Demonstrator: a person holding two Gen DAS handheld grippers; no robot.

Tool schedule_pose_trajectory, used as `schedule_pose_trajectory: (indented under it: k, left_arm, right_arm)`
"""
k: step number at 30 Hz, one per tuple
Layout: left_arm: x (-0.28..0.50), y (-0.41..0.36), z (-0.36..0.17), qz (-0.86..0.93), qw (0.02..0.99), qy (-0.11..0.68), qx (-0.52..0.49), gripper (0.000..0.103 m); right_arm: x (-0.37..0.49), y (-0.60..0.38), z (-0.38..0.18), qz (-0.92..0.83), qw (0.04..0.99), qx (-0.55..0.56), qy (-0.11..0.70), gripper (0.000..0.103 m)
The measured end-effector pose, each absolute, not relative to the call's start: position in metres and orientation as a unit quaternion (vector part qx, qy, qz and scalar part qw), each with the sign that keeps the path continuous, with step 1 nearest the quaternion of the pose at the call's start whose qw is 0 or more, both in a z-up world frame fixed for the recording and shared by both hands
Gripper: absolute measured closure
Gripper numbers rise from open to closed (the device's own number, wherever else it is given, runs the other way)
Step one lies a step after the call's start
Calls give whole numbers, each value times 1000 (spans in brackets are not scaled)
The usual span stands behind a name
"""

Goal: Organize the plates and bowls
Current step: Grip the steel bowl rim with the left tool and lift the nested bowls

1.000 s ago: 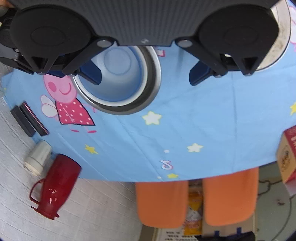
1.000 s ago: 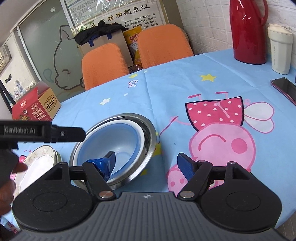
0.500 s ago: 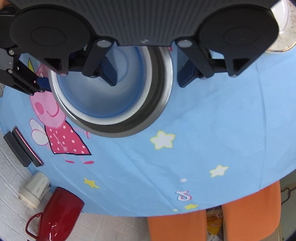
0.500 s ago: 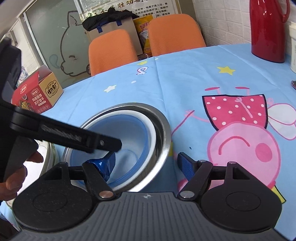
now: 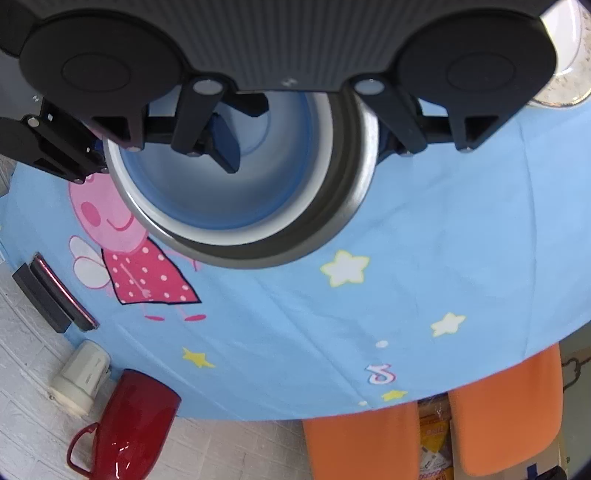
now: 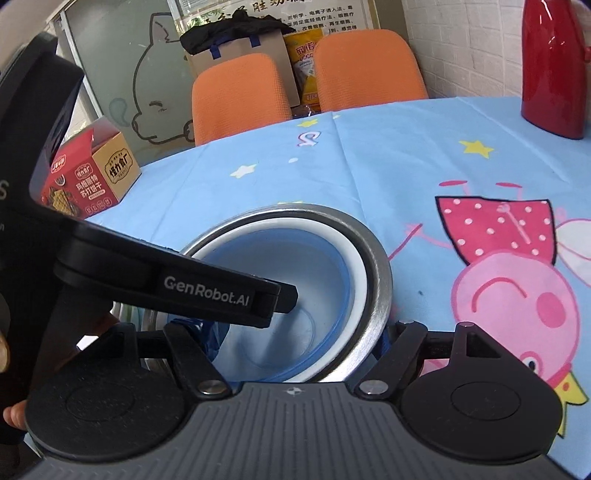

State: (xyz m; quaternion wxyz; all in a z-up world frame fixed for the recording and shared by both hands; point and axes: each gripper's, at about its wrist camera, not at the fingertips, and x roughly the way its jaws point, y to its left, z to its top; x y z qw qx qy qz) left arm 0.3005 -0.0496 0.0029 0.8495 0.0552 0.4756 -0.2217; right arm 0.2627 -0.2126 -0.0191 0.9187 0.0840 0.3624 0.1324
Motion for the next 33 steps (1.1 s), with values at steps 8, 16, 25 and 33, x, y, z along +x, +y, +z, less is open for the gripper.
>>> schedule_pose_trajectory:
  k: [8, 16, 25, 33]
  left_arm:
    - [280, -19, 53, -208, 876, 433, 50, 40]
    - [242, 77, 67, -108, 892, 436, 46, 40]
    - [222, 140, 29, -77, 885, 459, -1, 40]
    - [207, 140, 28, -71, 915, 397, 20, 4]
  right_arm:
    - [247, -190, 22, 141, 937, 55, 316, 39]
    - [239, -113, 30, 245, 915, 57, 315, 38]
    - [226, -50, 7, 289, 888, 29, 356, 38]
    - [221, -46, -3, 254, 894, 0, 368, 39]
